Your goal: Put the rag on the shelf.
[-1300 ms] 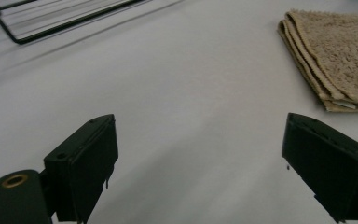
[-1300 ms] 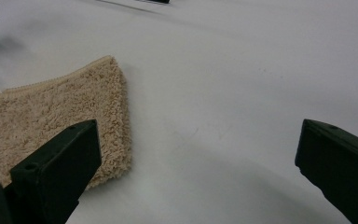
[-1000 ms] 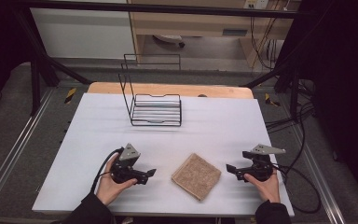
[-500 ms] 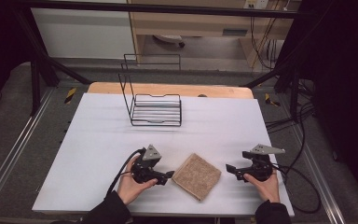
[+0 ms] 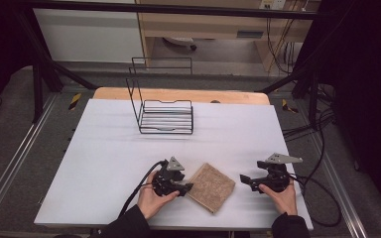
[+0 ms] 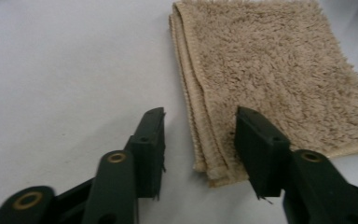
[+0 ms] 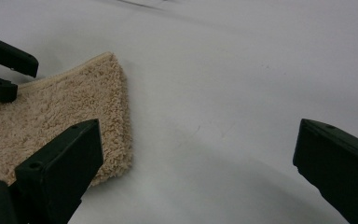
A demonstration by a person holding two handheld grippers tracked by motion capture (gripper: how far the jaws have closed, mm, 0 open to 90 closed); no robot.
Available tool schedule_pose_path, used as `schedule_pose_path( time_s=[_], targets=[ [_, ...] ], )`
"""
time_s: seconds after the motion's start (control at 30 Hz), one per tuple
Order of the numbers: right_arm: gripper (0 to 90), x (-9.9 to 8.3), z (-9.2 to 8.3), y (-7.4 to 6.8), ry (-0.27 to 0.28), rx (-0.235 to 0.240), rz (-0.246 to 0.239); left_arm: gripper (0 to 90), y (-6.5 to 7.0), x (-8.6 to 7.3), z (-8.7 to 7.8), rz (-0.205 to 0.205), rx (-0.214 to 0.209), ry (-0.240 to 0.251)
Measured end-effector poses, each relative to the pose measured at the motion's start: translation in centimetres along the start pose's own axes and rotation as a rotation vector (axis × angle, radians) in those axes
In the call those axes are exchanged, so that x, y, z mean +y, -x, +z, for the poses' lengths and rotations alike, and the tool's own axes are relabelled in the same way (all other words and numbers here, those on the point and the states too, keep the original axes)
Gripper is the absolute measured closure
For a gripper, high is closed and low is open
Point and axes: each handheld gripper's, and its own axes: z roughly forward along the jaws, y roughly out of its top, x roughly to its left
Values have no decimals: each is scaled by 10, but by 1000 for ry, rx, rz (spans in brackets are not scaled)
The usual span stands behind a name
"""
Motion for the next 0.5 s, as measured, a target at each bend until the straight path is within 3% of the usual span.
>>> schedule_pose_path(
  time_s=[0.17,0.5],
  targets=[
    [32,4,2,-6,0,13,-8,654,4,-2,2,-10,-18,-15],
    [79,15,15,-19,-7,37,-5,714,4,-5,6,-57,-38,-24]
  ],
)
